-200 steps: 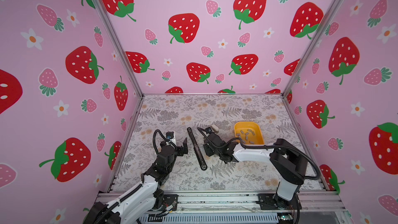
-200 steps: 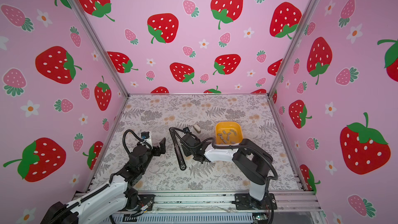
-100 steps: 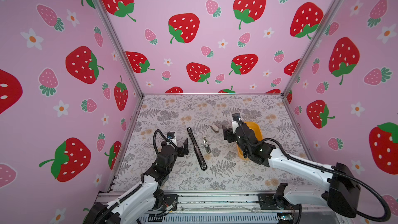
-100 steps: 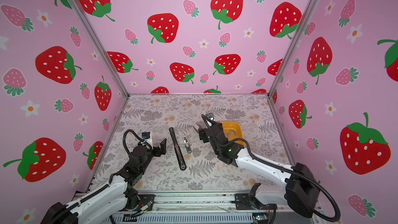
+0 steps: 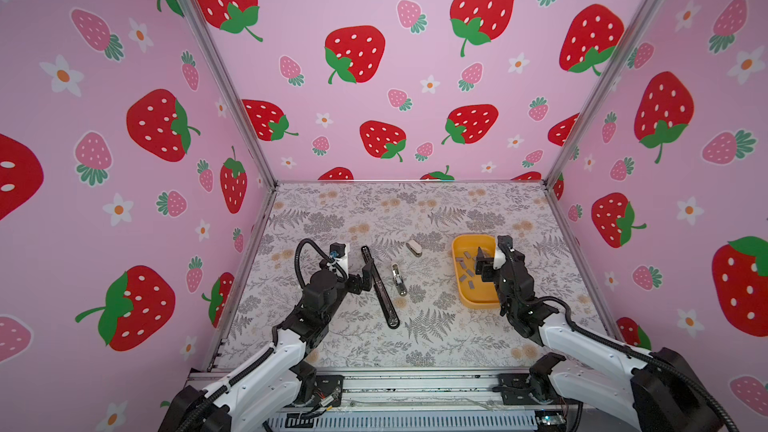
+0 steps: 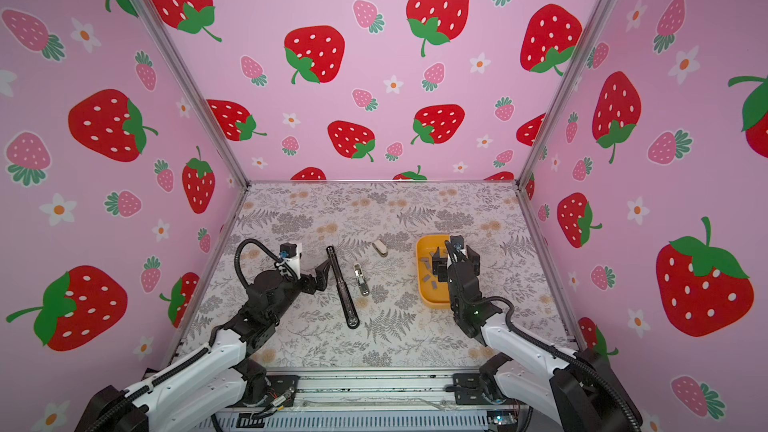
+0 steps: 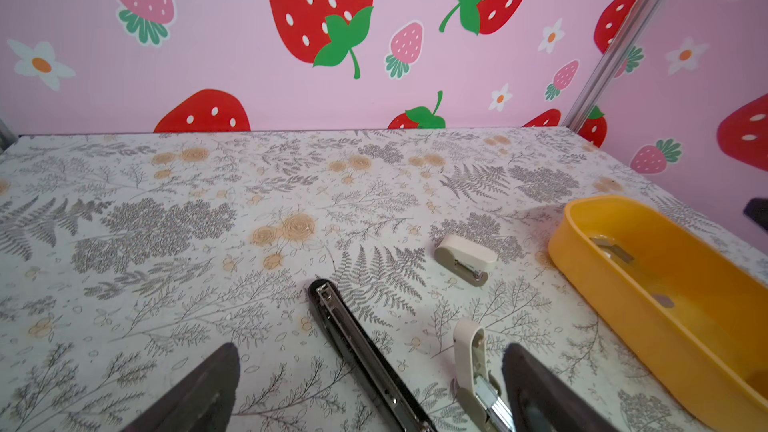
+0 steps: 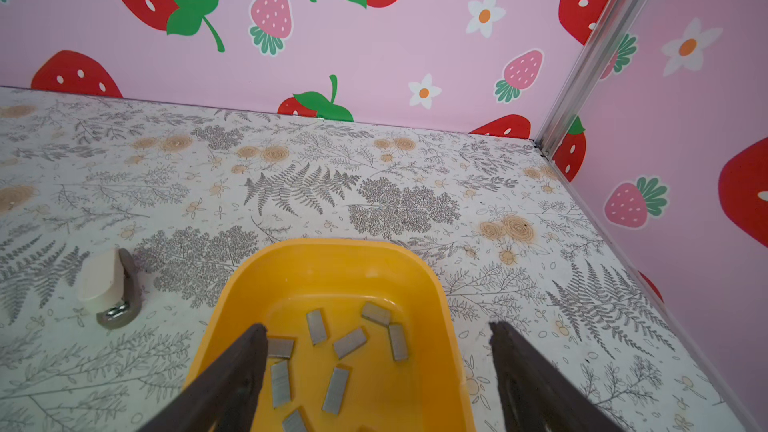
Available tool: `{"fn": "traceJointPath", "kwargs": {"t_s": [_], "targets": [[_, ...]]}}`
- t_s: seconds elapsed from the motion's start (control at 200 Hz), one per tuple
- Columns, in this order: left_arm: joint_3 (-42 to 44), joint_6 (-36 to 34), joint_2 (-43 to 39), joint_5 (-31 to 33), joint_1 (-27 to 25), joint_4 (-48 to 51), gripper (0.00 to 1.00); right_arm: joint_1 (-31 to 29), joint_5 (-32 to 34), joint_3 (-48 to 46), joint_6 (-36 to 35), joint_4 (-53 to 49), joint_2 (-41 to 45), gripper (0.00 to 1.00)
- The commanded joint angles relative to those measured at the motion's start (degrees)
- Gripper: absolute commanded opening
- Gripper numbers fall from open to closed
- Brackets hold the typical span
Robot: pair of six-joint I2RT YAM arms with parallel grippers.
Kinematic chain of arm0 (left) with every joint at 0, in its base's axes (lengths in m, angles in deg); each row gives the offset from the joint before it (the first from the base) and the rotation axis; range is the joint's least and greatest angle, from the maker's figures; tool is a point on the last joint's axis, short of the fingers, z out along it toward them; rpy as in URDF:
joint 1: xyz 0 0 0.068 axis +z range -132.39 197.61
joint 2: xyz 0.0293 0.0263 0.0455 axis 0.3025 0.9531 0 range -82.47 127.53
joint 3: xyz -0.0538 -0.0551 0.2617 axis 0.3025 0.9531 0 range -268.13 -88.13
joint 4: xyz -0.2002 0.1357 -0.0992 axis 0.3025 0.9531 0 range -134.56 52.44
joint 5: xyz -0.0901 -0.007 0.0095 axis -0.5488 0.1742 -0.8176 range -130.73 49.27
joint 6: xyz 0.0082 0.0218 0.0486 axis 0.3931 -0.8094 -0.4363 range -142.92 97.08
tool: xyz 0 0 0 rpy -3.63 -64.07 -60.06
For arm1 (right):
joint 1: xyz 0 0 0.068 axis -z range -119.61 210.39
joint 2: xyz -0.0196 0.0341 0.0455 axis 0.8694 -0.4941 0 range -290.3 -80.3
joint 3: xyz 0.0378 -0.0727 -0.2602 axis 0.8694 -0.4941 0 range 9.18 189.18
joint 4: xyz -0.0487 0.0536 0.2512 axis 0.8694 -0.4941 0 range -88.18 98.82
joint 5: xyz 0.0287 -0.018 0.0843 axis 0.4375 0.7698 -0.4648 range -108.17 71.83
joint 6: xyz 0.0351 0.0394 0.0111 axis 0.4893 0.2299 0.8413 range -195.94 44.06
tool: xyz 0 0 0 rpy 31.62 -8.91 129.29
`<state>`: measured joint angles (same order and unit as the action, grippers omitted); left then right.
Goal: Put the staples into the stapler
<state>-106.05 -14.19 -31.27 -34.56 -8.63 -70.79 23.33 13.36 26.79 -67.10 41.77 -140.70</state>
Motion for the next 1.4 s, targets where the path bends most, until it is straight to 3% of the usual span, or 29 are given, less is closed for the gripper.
{"fn": "traceJointPath", "kwargs": {"t_s": [0.0,0.2,0.37,0.54,0.705,0.875,1.056,1.216,1.396], "targets": [[-5.20,-3.25,3.10,-5.86,0.14,-3.10,1.00,0.23,-1.86,-0.55,-1.55,8.60,-0.80,0.86],[-14.39,-10.92,12.47,-17.62,0.10,-0.43,0.98,0.23,1.89,0.74,0.03,9.00,-5.58,0.82],[-22.80,-19.50,21.13,-23.11,0.18,6.39,0.94,0.23,2.35,-0.59,0.43,10.11,-4.29,0.85],[-32.50,-27.98,30.12,-36.25,0.12,17.34,0.87,0.50,4.76,-2.98,1.38,12.94,-3.21,0.90],[-44.67,-35.47,40.16,-41.55,-0.08,30.73,0.83,0.67,4.42,-3.07,1.08,14.39,-4.30,0.91],[-55.17,-42.08,47.94,-40.25,0.09,40.85,0.85,0.76,4.24,-2.58,1.09,14.24,-5.03,0.91],[-65.40,-49.07,54.89,-34.08,-0.13,50.16,0.86,1.00,3.98,-2.33,1.09,14.12,-5.43,0.92],[-68.20,-55.83,57.15,-33.21,-0.68,50.75,0.87,1.11,3.73,-1.97,1.09,13.98,-5.84,0.92],[-67.44,-64.07,58.86,-27.33,-4.01,47.61,0.87,1.28,3.63,-1.35,1.13,13.44,-6.57,0.92]]}}
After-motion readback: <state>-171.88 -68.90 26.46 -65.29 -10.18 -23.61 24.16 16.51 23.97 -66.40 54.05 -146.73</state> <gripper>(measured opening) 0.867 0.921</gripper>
